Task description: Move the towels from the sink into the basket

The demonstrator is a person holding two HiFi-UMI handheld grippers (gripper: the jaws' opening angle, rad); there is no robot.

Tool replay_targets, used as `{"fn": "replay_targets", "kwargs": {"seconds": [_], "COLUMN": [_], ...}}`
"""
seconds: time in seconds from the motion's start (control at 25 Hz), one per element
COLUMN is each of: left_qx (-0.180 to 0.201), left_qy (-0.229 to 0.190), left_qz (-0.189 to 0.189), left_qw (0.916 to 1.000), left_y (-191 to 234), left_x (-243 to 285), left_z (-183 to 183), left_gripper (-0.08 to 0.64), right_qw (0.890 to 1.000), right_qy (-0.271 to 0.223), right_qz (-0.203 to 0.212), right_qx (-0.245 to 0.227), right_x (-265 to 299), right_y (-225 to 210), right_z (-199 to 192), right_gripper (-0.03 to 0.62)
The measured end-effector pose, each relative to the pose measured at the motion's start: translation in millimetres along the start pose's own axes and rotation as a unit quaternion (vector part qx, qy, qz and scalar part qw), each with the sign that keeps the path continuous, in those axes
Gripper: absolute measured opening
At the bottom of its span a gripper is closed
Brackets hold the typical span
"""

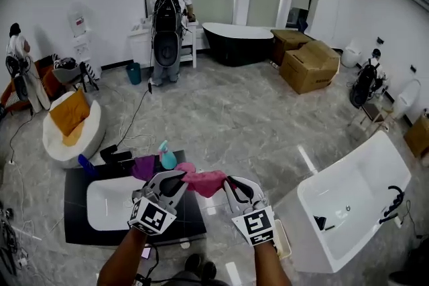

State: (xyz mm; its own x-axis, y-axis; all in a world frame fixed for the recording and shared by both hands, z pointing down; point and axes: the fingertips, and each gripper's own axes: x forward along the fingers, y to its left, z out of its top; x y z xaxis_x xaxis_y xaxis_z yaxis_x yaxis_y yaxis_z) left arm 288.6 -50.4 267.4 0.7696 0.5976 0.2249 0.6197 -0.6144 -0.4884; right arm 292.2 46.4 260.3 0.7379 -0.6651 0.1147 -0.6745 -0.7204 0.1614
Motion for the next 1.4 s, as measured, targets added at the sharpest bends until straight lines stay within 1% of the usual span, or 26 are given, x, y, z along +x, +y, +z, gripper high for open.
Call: {"fn": "replay_targets", "kwargs": {"seconds": [0.16, 0.28, 0.52, 0.8, 1.04, 1.24, 1.4], "left_qx": [0.004, 0.013, 0.026, 0.037, 0.048, 0.053, 0.066], "left_qy": [-0.014, -0.031, -0.072, -0.120, -0.153, -0.167, -0.178], "left_qz": [-0.035, -0.066, -0.130, -0.204, -0.259, -0.296, -0.320], "left_qw": [0.9993, 0.9973, 0.9885, 0.9708, 0.9524, 0.9389, 0.9281], "left_y": [-9.8, -23.0, -56.0, -101.3, -144.9, -181.9, -220.6], "left_x": [33.1, 59.3, 107.4, 144.0, 159.6, 167.2, 173.3], "left_z": [10.0, 23.9, 50.9, 84.9, 110.7, 129.4, 157.9], "left_gripper": [0.037, 0.037, 0.038, 0.037, 0.037, 0.037, 0.037], "right_qw": [0.999, 0.997, 0.989, 0.972, 0.954, 0.942, 0.933], "right_qy": [0.016, 0.024, 0.042, 0.070, 0.080, 0.090, 0.091], "right_qz": [-0.037, -0.071, -0.144, -0.226, -0.287, -0.323, -0.346], "right_qx": [0.006, 0.007, 0.012, 0.016, 0.029, 0.028, 0.032], "right_x": [-16.9, -35.2, -76.5, -132.8, -183.6, -223.9, -270.5], "right_y": [-26.2, -50.7, -91.6, -122.1, -133.0, -138.9, -149.2], "right_z": [-7.7, -13.1, -26.4, -37.7, -47.2, -50.6, -54.5], "right_gripper": [0.026, 0.026, 0.026, 0.026, 0.026, 0.026, 0.026]}}
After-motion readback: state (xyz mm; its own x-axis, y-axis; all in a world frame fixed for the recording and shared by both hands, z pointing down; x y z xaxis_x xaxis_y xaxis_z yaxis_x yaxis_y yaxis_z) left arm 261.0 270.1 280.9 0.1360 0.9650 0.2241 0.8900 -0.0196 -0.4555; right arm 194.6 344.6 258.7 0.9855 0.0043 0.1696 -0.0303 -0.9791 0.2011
